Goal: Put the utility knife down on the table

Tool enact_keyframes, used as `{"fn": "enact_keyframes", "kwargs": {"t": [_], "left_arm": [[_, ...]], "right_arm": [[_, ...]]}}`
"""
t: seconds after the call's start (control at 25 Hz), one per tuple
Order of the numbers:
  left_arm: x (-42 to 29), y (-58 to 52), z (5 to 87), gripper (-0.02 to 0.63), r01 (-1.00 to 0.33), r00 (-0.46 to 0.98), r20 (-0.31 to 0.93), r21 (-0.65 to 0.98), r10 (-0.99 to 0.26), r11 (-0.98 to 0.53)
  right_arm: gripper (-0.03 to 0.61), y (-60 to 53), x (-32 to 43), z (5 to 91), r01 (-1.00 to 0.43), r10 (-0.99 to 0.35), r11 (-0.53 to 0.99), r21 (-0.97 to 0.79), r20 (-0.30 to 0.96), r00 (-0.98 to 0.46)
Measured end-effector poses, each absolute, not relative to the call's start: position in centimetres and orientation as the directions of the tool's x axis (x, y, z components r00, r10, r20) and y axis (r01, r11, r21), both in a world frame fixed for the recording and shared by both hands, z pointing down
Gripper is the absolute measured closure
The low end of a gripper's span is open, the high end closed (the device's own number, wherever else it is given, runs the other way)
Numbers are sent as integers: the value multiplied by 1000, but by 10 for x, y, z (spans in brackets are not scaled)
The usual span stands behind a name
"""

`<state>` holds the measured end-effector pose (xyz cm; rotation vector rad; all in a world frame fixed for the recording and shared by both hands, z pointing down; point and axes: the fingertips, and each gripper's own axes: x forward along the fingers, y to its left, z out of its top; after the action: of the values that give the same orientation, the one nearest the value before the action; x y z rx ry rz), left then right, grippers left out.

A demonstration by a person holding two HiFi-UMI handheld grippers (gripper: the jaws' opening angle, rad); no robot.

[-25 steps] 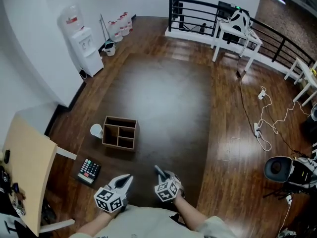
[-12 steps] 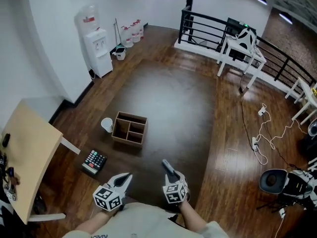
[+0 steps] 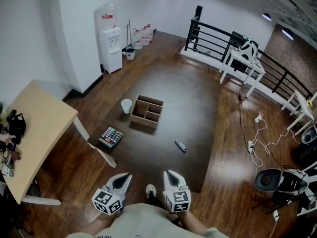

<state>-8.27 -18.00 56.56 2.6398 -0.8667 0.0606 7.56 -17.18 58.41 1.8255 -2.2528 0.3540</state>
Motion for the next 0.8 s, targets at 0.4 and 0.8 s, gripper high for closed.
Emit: {"fn": "enact_keyframes", "kwargs": {"t": [0.4,0.8], "left_arm": [[-114,-32,529,612,-514,856,73,232,-512,-826],[-56,69,503,612,-439,895,10,206,-447,-874]], "right_arm": [[577,-29,7,531,-965,-937,256,-55,231,-262],[577,83,61,471,-980,-975,196,-40,96,-199]]}}
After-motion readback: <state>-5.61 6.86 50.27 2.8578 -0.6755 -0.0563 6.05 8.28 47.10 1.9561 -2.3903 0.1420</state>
